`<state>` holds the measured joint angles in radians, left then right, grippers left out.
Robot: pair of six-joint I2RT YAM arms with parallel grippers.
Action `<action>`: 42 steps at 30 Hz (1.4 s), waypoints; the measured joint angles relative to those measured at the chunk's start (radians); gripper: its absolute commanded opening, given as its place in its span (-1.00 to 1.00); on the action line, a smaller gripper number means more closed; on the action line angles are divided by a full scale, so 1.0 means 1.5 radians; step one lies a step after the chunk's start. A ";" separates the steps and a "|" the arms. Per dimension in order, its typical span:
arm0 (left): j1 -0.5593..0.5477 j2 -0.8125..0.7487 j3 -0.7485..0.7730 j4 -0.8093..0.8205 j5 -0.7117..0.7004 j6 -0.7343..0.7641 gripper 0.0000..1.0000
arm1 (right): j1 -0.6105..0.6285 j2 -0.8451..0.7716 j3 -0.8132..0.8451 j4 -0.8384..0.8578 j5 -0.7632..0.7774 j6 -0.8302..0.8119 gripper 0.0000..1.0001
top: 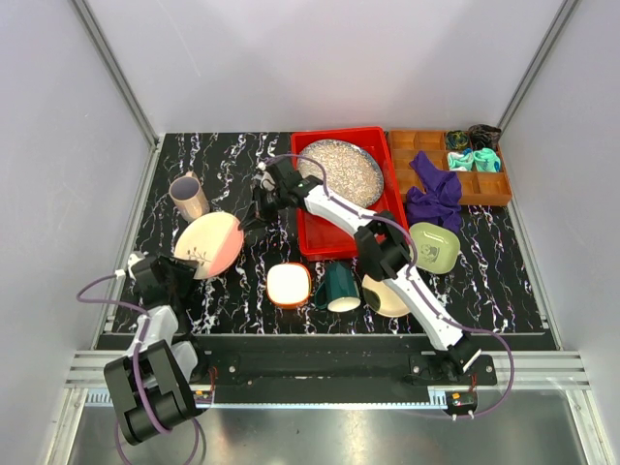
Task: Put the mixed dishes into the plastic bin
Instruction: Pick up the plate at the center of the board.
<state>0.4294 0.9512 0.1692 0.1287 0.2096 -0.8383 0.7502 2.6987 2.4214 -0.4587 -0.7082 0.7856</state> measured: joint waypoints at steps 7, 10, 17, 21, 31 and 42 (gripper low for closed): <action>0.000 -0.016 -0.012 0.008 0.002 -0.026 -0.02 | 0.001 -0.044 -0.038 0.023 -0.014 0.007 -1.00; 0.000 -0.027 -0.017 0.008 -0.003 -0.035 -0.07 | 0.001 -0.052 -0.058 0.031 -0.020 0.008 -1.00; 0.001 -0.057 -0.024 -0.008 -0.023 -0.047 -0.09 | -0.001 -0.054 -0.114 0.039 -0.028 0.007 -1.00; 0.001 -0.066 -0.026 -0.008 -0.030 -0.054 -0.10 | -0.001 -0.054 -0.136 0.039 -0.028 0.003 -1.00; 0.001 -0.067 -0.028 0.002 -0.036 -0.073 -0.18 | -0.001 -0.061 -0.170 0.048 -0.032 -0.005 -1.00; 0.007 -0.058 -0.033 0.056 -0.040 -0.088 -0.26 | 0.000 -0.061 -0.171 0.047 -0.048 -0.004 -1.00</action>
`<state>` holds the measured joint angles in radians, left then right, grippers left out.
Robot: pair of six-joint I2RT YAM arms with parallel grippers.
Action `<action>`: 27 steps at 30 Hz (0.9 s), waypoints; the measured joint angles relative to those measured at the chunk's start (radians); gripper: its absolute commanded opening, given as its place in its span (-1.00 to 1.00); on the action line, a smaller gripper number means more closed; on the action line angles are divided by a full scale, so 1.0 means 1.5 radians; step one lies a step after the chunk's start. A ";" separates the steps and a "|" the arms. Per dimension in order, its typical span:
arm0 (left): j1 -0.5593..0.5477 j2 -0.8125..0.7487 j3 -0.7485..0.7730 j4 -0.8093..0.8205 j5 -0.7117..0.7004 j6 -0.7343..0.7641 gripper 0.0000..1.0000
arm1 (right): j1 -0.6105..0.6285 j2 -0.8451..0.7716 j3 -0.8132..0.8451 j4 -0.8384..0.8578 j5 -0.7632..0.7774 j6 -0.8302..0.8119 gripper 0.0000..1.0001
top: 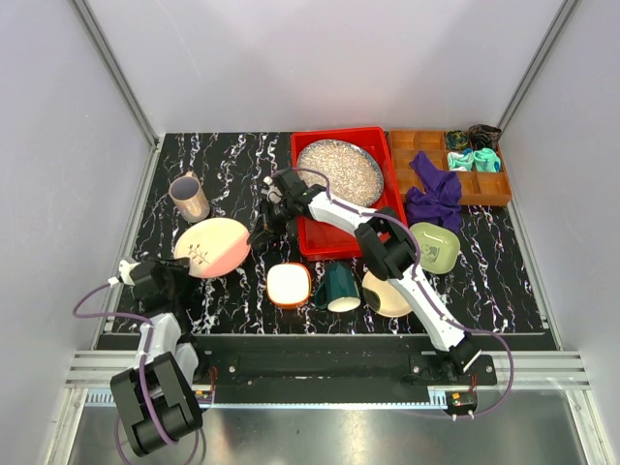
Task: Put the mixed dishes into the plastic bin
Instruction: Pick up the plate at the center of the board.
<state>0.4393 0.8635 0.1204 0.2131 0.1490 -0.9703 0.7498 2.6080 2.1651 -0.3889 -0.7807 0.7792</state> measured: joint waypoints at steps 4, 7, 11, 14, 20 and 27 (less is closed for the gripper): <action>0.001 0.011 -0.005 0.034 0.000 -0.005 -0.26 | 0.000 0.000 0.001 -0.002 -0.007 0.000 -1.00; 0.002 0.014 -0.012 0.056 0.000 -0.010 -0.26 | 0.000 0.000 0.002 -0.004 -0.018 0.002 -1.00; 0.002 0.016 -0.017 0.081 0.004 -0.018 -0.37 | 0.001 0.000 0.002 -0.004 -0.028 0.003 -1.00; 0.002 0.016 -0.022 0.094 0.007 -0.023 -0.72 | 0.003 0.000 0.005 -0.005 -0.035 0.005 -1.00; 0.003 0.011 -0.024 0.134 0.013 -0.046 -1.00 | 0.005 0.003 0.005 -0.018 -0.035 0.009 -1.00; 0.003 0.008 -0.028 0.134 0.013 -0.049 -1.00 | 0.005 0.003 0.005 -0.019 -0.035 0.009 -1.00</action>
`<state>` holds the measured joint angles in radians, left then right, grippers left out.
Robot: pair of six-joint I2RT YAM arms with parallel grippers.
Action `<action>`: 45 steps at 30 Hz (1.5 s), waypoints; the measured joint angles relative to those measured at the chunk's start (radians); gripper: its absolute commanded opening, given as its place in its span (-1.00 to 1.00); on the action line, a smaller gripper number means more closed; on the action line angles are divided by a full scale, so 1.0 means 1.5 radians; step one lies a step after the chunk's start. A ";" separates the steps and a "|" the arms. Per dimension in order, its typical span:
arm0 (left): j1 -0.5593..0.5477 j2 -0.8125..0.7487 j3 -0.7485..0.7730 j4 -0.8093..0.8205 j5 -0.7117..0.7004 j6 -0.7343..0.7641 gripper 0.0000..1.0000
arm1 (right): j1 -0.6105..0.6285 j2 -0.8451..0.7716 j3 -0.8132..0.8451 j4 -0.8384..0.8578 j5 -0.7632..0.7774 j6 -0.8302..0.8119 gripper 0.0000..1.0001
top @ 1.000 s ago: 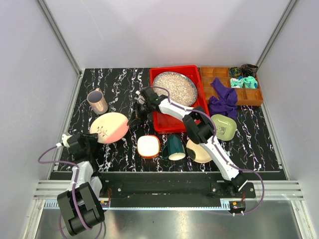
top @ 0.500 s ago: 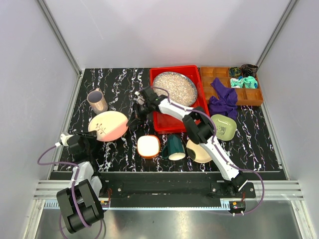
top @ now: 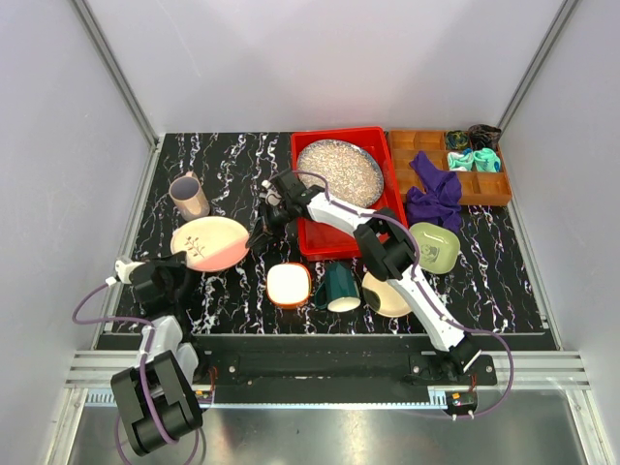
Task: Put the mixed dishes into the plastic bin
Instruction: Pick up the plate at the center of the board.
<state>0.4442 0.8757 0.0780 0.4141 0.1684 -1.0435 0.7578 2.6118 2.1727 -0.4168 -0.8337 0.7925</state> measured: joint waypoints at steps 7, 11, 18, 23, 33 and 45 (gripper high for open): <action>0.000 -0.006 -0.002 -0.001 0.000 -0.001 -1.00 | 0.000 0.000 0.000 0.000 0.000 -0.001 -0.85; 0.001 -0.016 -0.008 -0.001 0.000 -0.005 -1.00 | 0.001 0.000 0.000 0.001 -0.004 -0.005 -0.45; 0.001 -0.021 -0.015 -0.007 -0.001 -0.010 -1.00 | 0.006 0.000 0.000 0.001 -0.016 -0.015 -0.02; 0.000 -0.036 -0.016 -0.026 0.001 -0.007 -1.00 | 0.011 0.000 -0.003 0.014 -0.018 -0.018 0.27; -0.010 -0.070 -0.016 -0.073 0.027 -0.006 -1.00 | 0.022 -0.016 -0.052 0.043 -0.005 -0.032 0.50; -0.010 -0.073 -0.016 -0.082 0.050 -0.024 -1.00 | -0.011 -0.030 -0.066 0.055 0.030 -0.036 0.53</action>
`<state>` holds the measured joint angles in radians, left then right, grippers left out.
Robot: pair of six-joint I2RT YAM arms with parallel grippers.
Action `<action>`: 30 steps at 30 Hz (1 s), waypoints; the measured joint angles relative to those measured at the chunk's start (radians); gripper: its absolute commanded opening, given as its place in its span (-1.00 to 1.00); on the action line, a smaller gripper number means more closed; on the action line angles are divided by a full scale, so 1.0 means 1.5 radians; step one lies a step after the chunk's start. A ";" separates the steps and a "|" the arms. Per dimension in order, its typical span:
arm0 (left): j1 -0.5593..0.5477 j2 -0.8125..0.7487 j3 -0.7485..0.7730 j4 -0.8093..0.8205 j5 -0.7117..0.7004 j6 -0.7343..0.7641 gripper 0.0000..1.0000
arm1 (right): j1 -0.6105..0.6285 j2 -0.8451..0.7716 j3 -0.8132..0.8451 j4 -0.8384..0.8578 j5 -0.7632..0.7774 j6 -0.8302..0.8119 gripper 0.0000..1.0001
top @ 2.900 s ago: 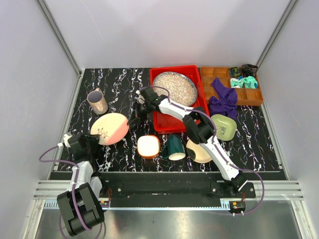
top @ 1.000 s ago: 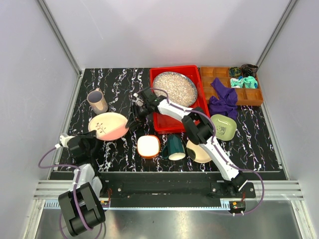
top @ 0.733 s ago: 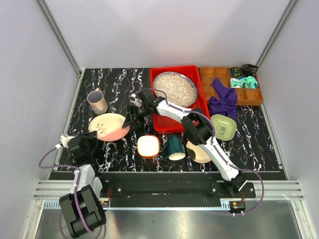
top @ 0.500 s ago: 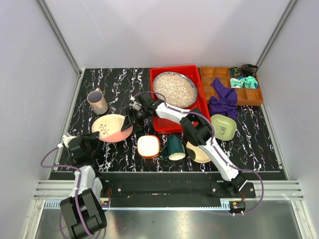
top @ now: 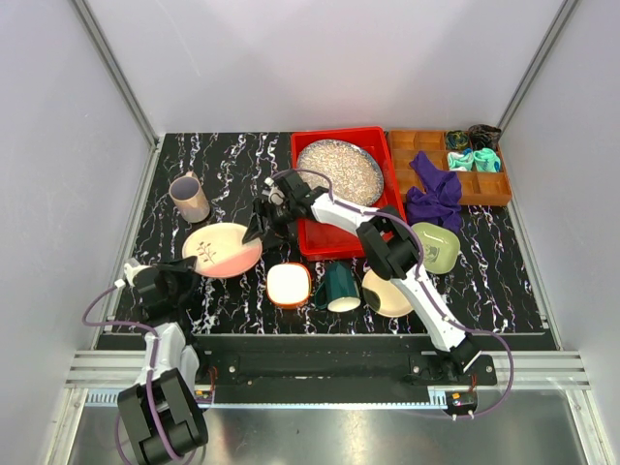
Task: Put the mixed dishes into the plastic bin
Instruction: Pick up the plate at the center of the board.
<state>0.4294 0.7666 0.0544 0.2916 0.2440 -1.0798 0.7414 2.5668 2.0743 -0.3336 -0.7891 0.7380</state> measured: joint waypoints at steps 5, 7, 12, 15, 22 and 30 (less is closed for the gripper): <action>-0.001 -0.021 0.000 -0.009 0.012 -0.010 -1.00 | 0.000 0.000 0.000 0.001 0.001 0.000 0.53; -0.001 -0.037 0.000 -0.010 0.016 -0.012 -1.00 | -0.001 0.000 0.000 0.001 0.001 0.000 0.53; -0.001 -0.069 0.001 -0.021 0.020 -0.014 -1.00 | -0.005 0.000 0.008 -0.001 0.008 0.000 0.54; -0.001 -0.080 0.005 -0.034 0.023 -0.014 -1.00 | -0.012 0.000 0.021 -0.002 0.011 0.000 0.55; -0.001 -0.091 0.013 -0.043 0.033 -0.022 -1.00 | -0.033 -0.017 0.053 -0.001 0.024 0.000 0.56; -0.001 -0.082 0.061 -0.049 0.067 -0.012 -1.00 | -0.036 -0.109 0.028 0.002 0.102 -0.027 0.59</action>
<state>0.4274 0.6430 0.1452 0.2184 0.3439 -1.0981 0.6876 2.4027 2.1170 -0.3309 -0.6353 0.6979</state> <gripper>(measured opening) 0.159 0.784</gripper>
